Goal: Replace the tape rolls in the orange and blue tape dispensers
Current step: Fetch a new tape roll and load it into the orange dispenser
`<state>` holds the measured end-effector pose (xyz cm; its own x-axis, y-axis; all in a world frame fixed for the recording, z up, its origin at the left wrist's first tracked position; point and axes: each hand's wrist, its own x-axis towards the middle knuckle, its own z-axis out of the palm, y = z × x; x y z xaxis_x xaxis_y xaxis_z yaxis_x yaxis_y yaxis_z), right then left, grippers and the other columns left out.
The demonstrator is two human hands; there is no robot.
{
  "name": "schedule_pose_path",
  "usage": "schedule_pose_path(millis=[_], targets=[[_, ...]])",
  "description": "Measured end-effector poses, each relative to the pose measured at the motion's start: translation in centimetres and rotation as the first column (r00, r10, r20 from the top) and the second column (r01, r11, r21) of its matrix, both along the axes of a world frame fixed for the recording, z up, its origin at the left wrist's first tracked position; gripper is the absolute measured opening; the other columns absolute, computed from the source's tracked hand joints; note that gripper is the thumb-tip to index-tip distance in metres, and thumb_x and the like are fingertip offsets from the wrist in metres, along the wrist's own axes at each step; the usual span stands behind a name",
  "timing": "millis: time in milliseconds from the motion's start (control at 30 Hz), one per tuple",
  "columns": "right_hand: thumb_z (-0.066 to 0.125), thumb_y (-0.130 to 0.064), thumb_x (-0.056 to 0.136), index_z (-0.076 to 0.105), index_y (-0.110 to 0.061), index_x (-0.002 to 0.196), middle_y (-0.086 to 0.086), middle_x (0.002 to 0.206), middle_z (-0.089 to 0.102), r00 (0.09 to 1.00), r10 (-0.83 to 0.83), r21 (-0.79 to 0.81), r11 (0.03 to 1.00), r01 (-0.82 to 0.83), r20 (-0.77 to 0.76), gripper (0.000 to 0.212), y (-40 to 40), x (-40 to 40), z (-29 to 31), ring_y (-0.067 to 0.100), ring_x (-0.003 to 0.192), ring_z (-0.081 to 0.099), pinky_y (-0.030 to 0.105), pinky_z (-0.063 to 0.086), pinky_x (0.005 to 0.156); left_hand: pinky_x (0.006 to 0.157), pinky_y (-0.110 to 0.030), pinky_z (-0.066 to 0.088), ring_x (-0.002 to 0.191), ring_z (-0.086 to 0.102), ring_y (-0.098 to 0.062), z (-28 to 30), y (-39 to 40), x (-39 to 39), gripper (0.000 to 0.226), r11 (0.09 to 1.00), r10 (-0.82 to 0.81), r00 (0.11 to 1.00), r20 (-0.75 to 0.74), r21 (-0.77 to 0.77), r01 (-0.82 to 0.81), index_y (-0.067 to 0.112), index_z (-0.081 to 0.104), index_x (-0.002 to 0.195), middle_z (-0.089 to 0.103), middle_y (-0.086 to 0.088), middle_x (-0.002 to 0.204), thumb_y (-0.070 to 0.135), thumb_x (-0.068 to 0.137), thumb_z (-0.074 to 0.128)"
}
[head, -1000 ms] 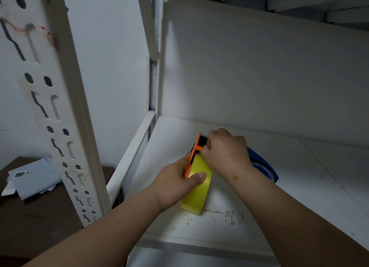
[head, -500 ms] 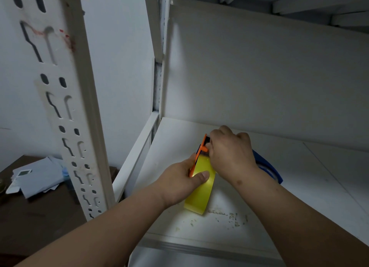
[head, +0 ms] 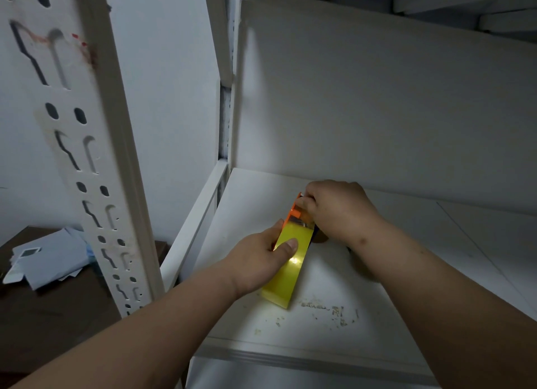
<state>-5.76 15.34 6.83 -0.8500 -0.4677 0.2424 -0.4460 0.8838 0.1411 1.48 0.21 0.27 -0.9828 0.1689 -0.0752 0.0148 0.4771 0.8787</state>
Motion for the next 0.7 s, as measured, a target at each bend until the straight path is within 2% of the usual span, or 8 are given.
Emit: schedule_pose_path(millis=[100, 167, 233, 333, 400, 500, 600, 700], targets=[[0.048, -0.045, 0.088, 0.043, -0.019, 0.065, -0.006, 0.064, 0.044, 0.996, -0.012, -0.113, 0.993, 0.023, 0.094, 0.035, 0.3, 0.2, 0.3, 0.019, 0.069, 0.046, 0.031, 0.031, 0.067, 0.108, -0.034, 0.041, 0.130, 0.052, -0.018, 0.1, 0.2, 0.2, 0.058, 1.000, -0.014, 1.000, -0.007, -0.027, 0.014, 0.032, 0.025, 0.155, 0.053, 0.000, 0.147, 0.043, 0.101, 0.043], [0.055, -0.047, 0.079, 0.051, -0.022, 0.067, -0.006, 0.070, 0.055, 0.987, -0.027, -0.173, 0.983, 0.055, 0.158, 0.028, 0.4, 0.4, 0.7, 0.018, 0.072, 0.054, 0.030, 0.034, 0.067, 0.108, -0.034, 0.041, 0.131, 0.051, -0.018, 0.1, 0.2, 0.2, 0.060, 0.999, -0.021, 1.000, -0.004, -0.043, 0.021, 0.031, 0.023, 0.156, 0.053, -0.001, 0.147, 0.044, 0.101, 0.043], [0.060, -0.038, 0.076, 0.053, -0.025, 0.073, -0.006, 0.082, 0.062, 0.978, -0.035, -0.129, 0.990, 0.062, 0.205, 0.015, 0.3, 0.6, 0.9, 0.018, 0.080, 0.057, 0.031, 0.037, 0.071, 0.110, -0.034, 0.039, 0.135, 0.047, -0.019, 0.1, 0.1, 0.1, 0.062, 0.998, -0.024, 1.000, 0.008, -0.060, 0.025, 0.028, 0.019, 0.157, 0.048, -0.002, 0.151, 0.045, 0.101, 0.041], [0.055, -0.023, 0.080, 0.050, -0.027, 0.074, -0.003, 0.090, 0.064, 0.984, -0.034, -0.064, 0.997, 0.046, 0.176, 0.009, 0.2, 0.7, 0.9, 0.021, 0.085, 0.058, 0.031, 0.036, 0.072, 0.110, -0.034, 0.039, 0.134, 0.048, -0.021, 0.2, 0.1, 0.1, 0.061, 0.997, -0.026, 0.999, 0.023, -0.065, 0.028, 0.029, 0.020, 0.157, 0.049, -0.004, 0.151, 0.046, 0.101, 0.040], [0.054, -0.021, 0.081, 0.047, -0.027, 0.072, -0.003, 0.089, 0.062, 0.990, -0.022, -0.038, 0.999, 0.027, 0.139, 0.013, 0.2, 0.6, 0.8, 0.021, 0.084, 0.057, 0.031, 0.032, 0.071, 0.108, -0.037, 0.043, 0.127, 0.055, -0.020, 0.3, 0.1, 0.2, 0.056, 1.000, -0.019, 1.000, 0.019, -0.021, 0.019, 0.033, 0.031, 0.153, 0.058, -0.003, 0.142, 0.047, 0.100, 0.042], [0.053, -0.023, 0.083, 0.046, -0.026, 0.078, -0.002, 0.089, 0.057, 0.997, 0.028, -0.010, 1.000, -0.028, 0.073, 0.009, 0.0, 0.5, 0.5, 0.025, 0.086, 0.057, 0.032, 0.031, 0.071, 0.099, -0.035, 0.051, 0.111, 0.064, -0.014, 0.3, 0.2, 0.3, 0.050, 1.000, 0.016, 1.000, -0.022, 0.016, -0.016, 0.040, 0.049, 0.138, 0.069, 0.004, 0.123, 0.052, 0.091, 0.058], [0.052, -0.022, 0.084, 0.046, -0.026, 0.083, 0.000, 0.088, 0.047, 0.996, 0.085, 0.005, 0.996, -0.085, 0.020, 0.008, 0.0, 0.4, 0.1, 0.027, 0.082, 0.054, 0.031, 0.030, 0.066, 0.094, -0.039, 0.054, 0.103, 0.067, -0.014, 0.1, 0.4, 0.4, 0.055, 0.995, 0.080, 0.997, -0.008, 0.063, -0.080, 0.033, 0.055, 0.133, 0.071, 0.003, 0.114, 0.051, 0.083, 0.070], [0.052, -0.019, 0.085, 0.048, -0.022, 0.088, 0.003, 0.089, 0.046, 0.994, 0.107, -0.008, 0.994, -0.107, 0.035, 0.005, 0.2, 0.1, -0.2, 0.027, 0.075, 0.049, 0.031, 0.031, 0.060, 0.091, -0.038, 0.056, 0.098, 0.069, -0.013, 0.0, 0.4, 0.3, 0.052, 0.992, 0.101, 0.995, -0.009, 0.075, -0.100, 0.031, 0.058, 0.130, 0.073, 0.003, 0.108, 0.050, 0.083, 0.070]])
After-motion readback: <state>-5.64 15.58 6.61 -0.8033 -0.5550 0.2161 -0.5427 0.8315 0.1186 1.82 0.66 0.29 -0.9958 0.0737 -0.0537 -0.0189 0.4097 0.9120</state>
